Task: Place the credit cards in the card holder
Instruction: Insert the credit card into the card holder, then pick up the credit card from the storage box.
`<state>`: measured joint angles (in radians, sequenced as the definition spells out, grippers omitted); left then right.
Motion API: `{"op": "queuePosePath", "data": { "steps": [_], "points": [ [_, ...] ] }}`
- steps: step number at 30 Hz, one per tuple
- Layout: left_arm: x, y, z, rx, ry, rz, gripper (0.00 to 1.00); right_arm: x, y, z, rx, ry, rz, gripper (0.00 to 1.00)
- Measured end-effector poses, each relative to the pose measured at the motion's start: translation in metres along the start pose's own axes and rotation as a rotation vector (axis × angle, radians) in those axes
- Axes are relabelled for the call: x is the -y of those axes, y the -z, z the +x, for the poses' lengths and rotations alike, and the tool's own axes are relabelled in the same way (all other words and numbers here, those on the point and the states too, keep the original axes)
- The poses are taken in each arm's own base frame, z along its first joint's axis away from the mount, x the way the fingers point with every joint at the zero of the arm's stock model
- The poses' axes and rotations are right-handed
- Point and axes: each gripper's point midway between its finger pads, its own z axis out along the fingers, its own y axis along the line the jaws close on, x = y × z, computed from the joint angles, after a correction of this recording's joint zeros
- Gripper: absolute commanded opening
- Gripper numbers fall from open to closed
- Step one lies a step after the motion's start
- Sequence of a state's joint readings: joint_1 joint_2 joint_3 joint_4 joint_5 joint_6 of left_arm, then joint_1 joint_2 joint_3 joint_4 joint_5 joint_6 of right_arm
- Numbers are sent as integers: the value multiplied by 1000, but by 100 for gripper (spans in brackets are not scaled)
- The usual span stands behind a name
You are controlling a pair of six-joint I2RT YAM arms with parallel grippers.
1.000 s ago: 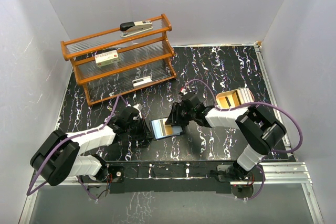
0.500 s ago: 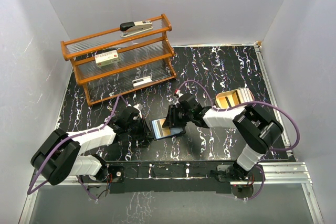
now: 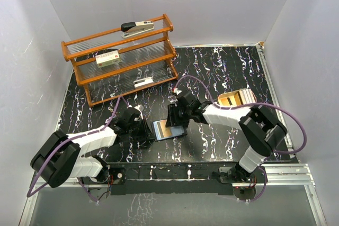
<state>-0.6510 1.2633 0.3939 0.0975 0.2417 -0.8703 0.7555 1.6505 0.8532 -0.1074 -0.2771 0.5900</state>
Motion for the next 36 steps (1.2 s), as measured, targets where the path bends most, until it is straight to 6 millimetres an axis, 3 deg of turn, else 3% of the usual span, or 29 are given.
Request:
{"op": "queuePosePath", "data": {
  "steps": [7, 13, 17, 22, 26, 36],
  "points": [
    [-5, 5, -3, 9, -22, -46, 0, 23, 42, -46, 95, 88, 193, 52],
    [-5, 8, -12, 27, -55, -80, 0, 78, 87, -86, 175, 97, 448, 56],
    [-5, 10, -18, 41, -75, -103, 0, 124, 118, -100, 193, 71, 635, 60],
    [-4, 12, -23, 49, -99, -116, 0, 192, 163, -103, 185, 1, 880, 64],
    [-4, 12, -23, 49, -108, -118, 0, 231, 193, -99, 170, -47, 1034, 64],
    [-3, 13, -22, 44, -123, -107, 0, 275, 209, -93, 66, -55, 1252, 64]
  ]
}}
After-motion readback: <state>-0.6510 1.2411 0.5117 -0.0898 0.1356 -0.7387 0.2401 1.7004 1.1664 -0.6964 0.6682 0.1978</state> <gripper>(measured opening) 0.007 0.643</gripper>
